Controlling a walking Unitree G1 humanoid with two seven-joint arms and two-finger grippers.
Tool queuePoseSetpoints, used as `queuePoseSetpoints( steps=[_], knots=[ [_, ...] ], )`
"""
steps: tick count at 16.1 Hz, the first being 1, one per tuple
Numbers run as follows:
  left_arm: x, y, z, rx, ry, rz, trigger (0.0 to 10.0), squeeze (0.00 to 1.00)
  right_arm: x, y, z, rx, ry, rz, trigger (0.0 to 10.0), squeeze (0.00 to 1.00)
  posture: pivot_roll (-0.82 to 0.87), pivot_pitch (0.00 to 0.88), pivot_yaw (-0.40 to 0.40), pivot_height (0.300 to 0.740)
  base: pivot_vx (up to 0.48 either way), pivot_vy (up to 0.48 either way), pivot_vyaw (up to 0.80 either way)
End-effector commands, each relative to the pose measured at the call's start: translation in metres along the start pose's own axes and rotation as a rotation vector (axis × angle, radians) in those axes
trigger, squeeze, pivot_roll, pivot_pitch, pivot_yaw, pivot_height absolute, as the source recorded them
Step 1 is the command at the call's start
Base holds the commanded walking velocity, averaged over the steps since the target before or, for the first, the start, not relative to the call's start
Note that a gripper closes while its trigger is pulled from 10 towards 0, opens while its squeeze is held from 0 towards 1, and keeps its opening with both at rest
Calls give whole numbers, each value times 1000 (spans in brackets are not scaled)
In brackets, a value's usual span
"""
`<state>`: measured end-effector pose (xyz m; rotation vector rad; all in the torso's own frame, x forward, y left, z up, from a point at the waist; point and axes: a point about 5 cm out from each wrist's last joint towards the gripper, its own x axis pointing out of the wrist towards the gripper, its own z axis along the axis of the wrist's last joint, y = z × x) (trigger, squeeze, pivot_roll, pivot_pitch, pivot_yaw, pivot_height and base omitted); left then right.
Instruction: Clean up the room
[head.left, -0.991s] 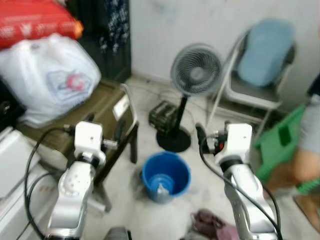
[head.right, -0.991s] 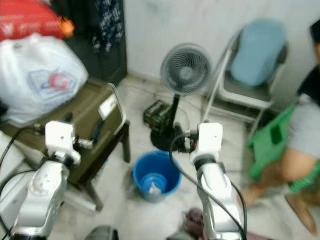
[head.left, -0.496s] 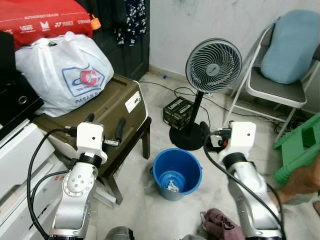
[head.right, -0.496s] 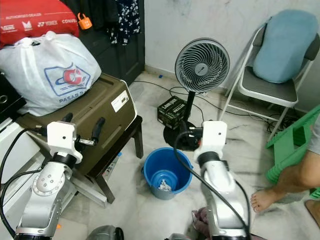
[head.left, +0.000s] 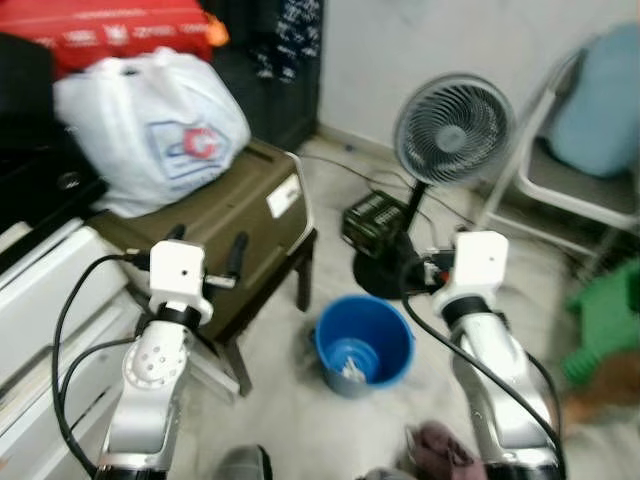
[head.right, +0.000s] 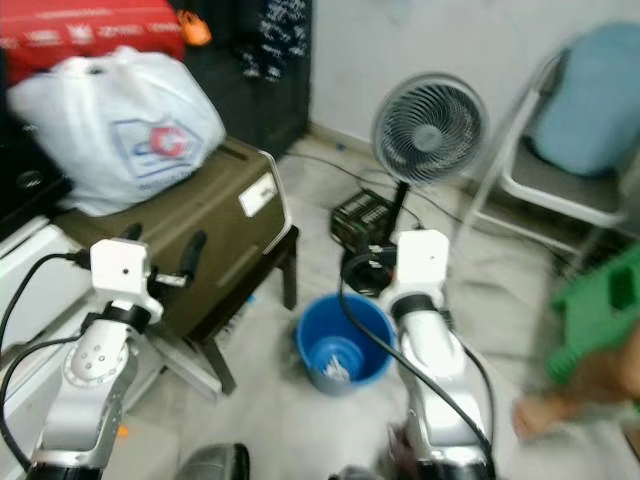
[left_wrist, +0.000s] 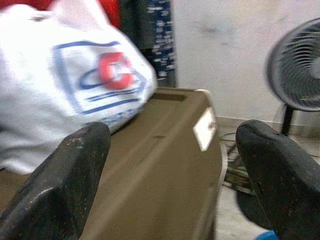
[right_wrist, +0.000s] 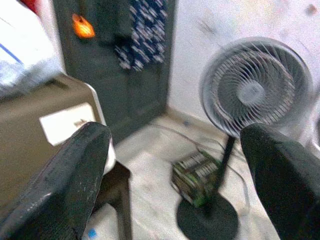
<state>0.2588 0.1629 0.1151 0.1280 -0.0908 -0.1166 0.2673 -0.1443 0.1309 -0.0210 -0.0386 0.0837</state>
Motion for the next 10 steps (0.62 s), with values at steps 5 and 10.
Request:
queuePoseSetpoints(
  steps=[5, 10],
  knots=[
    [11, -1, 10, 21, -23, 9, 10000, 0, 10, -12, 5, -38, -27, -50, 10000, 0, 4, 54, -33, 740, 0, 0, 800],
    [4, -1, 4, 34, 16, 2, 10000, 0, 7, -8, 4, -88, -29, -47, 10000, 0, -19, 71, -31, 740, 0, 0, 800]
  ],
)
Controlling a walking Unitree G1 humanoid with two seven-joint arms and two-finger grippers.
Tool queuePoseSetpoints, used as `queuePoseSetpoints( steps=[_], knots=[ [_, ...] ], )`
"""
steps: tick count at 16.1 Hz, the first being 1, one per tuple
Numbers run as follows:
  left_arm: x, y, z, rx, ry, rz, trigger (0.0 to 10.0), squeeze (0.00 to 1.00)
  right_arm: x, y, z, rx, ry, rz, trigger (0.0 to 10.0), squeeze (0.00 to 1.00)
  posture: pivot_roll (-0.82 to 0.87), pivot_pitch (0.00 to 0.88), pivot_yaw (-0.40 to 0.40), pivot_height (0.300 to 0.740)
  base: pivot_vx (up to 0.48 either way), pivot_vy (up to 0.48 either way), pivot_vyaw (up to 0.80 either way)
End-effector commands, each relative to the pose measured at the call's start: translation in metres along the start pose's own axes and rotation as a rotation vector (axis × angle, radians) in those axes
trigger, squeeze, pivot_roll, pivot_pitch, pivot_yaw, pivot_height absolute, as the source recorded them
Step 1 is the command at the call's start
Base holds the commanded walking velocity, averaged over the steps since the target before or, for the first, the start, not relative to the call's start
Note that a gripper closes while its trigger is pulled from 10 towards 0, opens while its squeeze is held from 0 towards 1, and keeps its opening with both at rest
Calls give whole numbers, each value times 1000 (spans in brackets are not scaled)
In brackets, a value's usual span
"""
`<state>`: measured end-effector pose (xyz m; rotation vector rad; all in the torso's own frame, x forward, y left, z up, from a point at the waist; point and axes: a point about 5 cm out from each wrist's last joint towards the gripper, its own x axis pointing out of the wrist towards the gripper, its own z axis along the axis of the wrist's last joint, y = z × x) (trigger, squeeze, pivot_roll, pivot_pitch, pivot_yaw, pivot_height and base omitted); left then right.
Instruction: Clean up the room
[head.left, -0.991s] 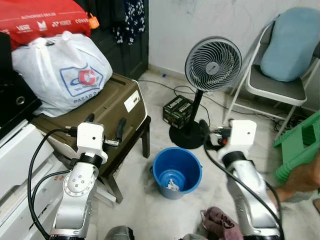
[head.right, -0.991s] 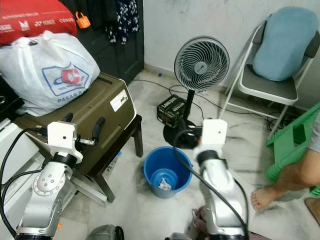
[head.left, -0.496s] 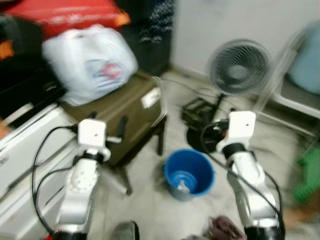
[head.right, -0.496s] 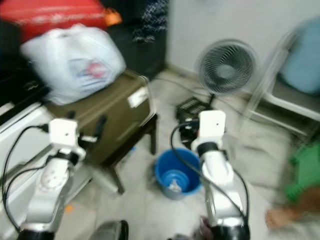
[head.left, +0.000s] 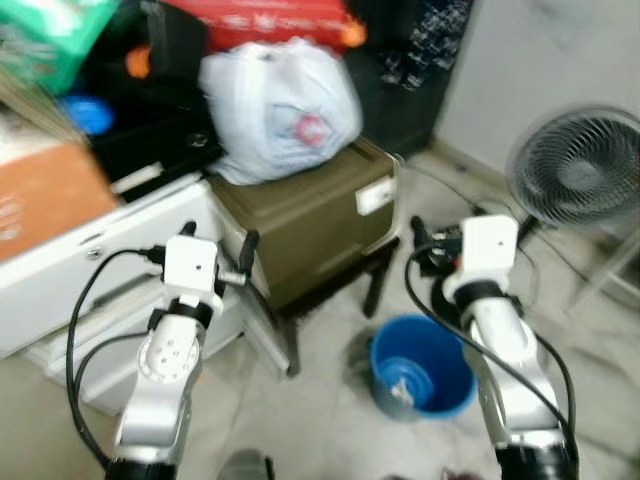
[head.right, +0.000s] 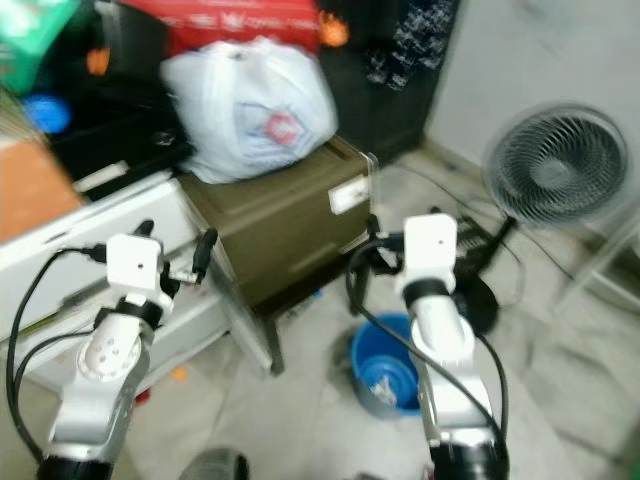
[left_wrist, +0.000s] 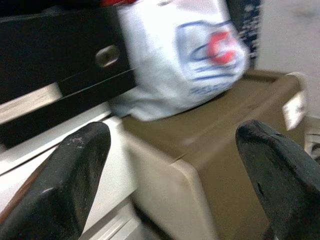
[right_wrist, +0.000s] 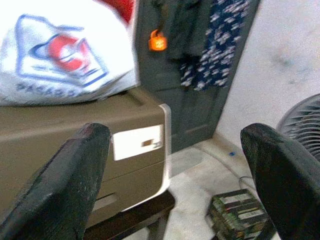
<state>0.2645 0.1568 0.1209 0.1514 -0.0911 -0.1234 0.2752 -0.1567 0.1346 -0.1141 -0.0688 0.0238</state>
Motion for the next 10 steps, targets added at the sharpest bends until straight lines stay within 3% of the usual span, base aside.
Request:
queuePoseSetpoints(
  steps=[1, 6, 10],
  knots=[
    [-6, 4, -4, -5, 30, 1, 10000, 0, -3, 6, -3, 9, 11, 10, 10000, 0, -21, 77, -27, 740, 0, 0, 800],
    [-15, 0, -13, 15, 64, 7, 10000, 0, -15, 4, -24, 35, 83, -31, 10000, 0, -23, 65, -14, 740, 0, 0, 800],
    [-6, -5, -3, 7, 30, -28, 10000, 0, -3, 7, -12, 22, 31, -19, 10000, 0, -30, 59, -21, 740, 0, 0, 800]
  ],
)
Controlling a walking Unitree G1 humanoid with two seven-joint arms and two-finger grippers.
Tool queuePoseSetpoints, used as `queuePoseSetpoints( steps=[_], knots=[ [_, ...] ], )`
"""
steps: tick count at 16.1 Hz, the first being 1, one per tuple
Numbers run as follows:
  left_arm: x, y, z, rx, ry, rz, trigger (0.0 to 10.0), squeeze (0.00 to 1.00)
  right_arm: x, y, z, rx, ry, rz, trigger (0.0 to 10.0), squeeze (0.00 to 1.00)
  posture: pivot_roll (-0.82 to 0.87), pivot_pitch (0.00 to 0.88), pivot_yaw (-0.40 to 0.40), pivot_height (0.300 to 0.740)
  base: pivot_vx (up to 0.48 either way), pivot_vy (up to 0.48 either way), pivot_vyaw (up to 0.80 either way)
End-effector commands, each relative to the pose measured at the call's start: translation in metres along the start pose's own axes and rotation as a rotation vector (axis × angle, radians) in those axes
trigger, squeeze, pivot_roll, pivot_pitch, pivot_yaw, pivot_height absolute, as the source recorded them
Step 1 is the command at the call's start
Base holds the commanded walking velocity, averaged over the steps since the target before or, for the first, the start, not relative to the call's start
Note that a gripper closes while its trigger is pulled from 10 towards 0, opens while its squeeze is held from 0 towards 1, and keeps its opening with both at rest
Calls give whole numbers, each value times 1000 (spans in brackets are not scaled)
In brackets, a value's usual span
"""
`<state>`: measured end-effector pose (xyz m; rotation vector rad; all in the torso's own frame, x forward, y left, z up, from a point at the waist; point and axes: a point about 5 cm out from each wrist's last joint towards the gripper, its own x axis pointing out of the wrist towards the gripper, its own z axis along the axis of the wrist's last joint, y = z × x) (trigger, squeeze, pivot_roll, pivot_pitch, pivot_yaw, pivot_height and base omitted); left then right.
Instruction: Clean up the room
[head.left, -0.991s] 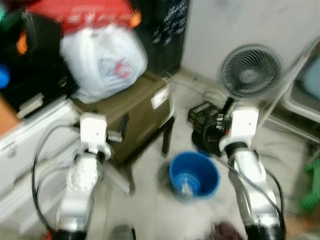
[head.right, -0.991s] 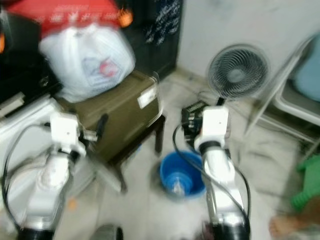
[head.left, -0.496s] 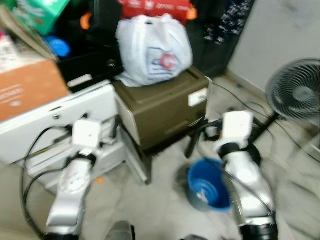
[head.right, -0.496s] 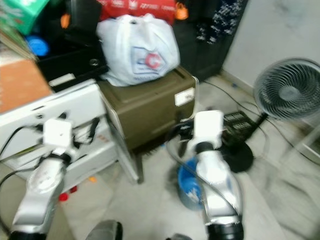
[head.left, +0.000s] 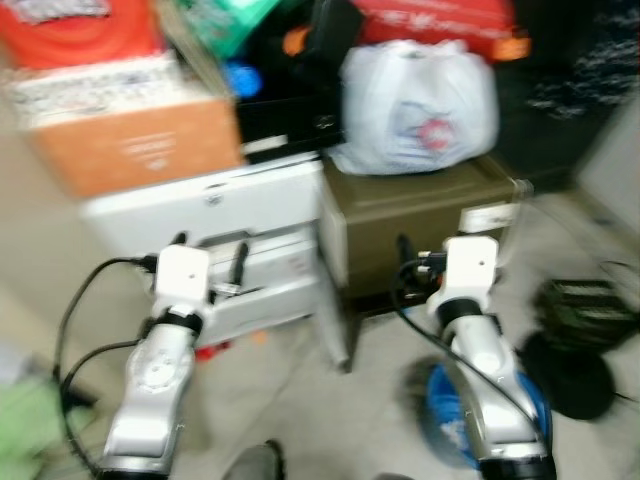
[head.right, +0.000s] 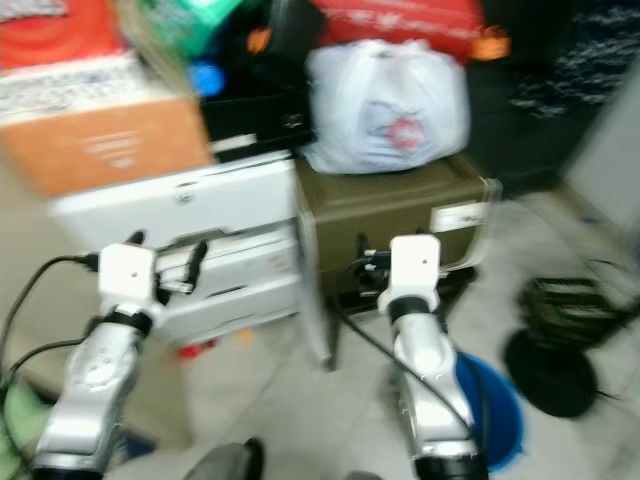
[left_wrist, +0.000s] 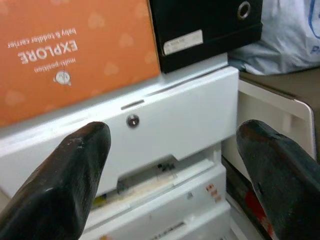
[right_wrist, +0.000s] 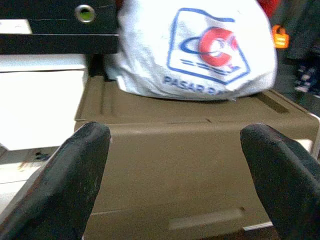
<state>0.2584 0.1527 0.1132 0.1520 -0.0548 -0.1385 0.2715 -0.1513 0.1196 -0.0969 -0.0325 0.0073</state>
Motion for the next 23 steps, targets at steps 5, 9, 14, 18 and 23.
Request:
queuePoseSetpoints(
  steps=[5, 9, 14, 18, 23],
  knots=[
    [-8, -2, 1, 15, 4, -34, 10000, 0, -8, -12, -5, 0, 28, -46, 10000, 0, -34, 66, -27, 740, 0, 0, 800],
    [-5, -8, 6, 5, -8, -60, 10000, 0, -11, -15, -8, -11, 40, -52, 10000, 0, -43, 67, -30, 740, 0, 0, 800],
    [-7, -10, 6, 12, -7, -72, 10000, 0, -13, -18, -9, -3, 51, -61, 10000, 0, -43, 72, -34, 740, 0, 0, 713],
    [-7, -10, 6, 9, -8, -85, 10000, 0, -11, -16, -8, 24, 53, -61, 10000, 0, -40, 72, -37, 740, 0, 0, 258],
    [-7, -10, 5, 4, -10, -89, 10000, 0, -9, -12, -6, 27, 41, -44, 10000, 0, -36, 67, -40, 740, 0, -309, 0]
  ],
)
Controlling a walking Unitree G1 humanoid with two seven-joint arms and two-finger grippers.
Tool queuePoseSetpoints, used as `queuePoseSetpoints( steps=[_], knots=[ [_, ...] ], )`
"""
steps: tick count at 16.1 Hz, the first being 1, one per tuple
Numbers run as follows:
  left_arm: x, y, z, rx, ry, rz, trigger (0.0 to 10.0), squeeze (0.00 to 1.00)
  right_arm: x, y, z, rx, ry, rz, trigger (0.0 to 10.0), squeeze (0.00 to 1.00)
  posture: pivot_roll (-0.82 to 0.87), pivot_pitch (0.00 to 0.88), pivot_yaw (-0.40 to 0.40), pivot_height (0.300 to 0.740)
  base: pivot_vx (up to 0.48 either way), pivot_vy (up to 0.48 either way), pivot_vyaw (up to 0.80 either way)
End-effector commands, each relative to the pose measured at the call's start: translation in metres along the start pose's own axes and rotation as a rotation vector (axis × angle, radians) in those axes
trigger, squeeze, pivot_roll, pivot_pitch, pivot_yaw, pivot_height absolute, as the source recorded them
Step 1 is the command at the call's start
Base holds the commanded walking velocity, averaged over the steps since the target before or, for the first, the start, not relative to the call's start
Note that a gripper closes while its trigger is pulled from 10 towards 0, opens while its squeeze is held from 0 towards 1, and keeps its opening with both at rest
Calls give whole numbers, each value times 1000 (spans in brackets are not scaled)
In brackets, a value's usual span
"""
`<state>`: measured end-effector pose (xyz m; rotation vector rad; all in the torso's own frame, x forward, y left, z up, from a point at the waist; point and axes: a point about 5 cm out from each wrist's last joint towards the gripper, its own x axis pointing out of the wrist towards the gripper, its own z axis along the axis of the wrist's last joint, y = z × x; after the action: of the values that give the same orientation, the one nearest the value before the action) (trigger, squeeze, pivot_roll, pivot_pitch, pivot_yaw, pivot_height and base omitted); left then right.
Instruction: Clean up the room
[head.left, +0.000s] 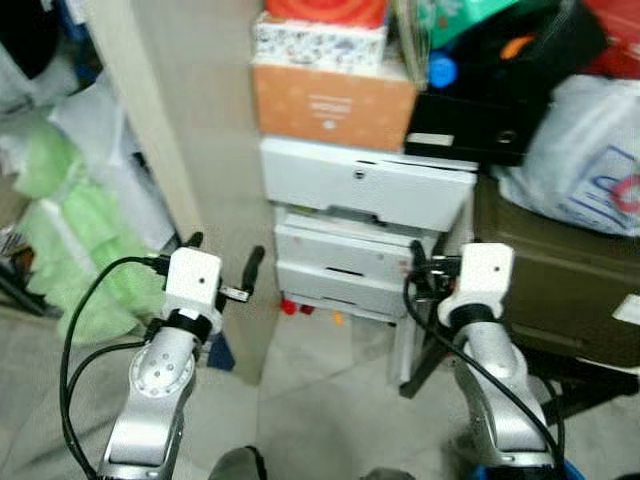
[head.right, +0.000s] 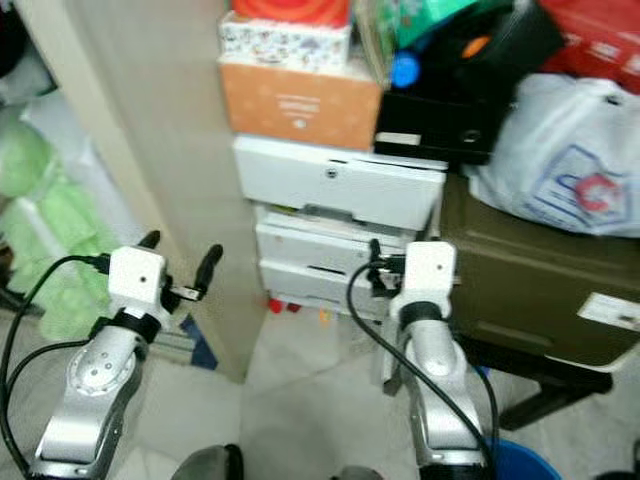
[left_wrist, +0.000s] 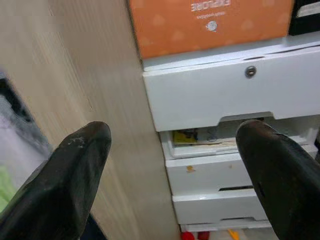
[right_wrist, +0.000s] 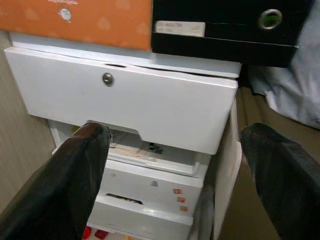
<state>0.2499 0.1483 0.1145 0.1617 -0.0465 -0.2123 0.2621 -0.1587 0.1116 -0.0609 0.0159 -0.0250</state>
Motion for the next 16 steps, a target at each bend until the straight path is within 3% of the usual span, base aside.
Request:
queuePoseSetpoints(
  steps=[1, 4, 8, 16],
  knots=[
    [1, -4, 3, -3, -13, -15, 10000, 0, 1, -5, 3, -7, -10, -12, 10000, 0, -36, 68, -40, 740, 0, -364, 0],
    [1, -4, 2, -6, -11, -14, 10000, 0, 1, -5, 4, -1, -12, -10, 10000, 0, -36, 68, -40, 740, 0, -363, 0],
    [2, -1, 3, -9, -15, 24, 10000, 0, 2, -3, 6, -25, -22, -1, 10000, 0, -33, 80, -42, 740, 0, 0, 109],
    [1, 0, 2, -25, -7, 31, 10000, 0, 3, -3, 8, -40, -23, 2, 10000, 0, -36, 83, -43, 740, 0, 0, 800]
  ],
)
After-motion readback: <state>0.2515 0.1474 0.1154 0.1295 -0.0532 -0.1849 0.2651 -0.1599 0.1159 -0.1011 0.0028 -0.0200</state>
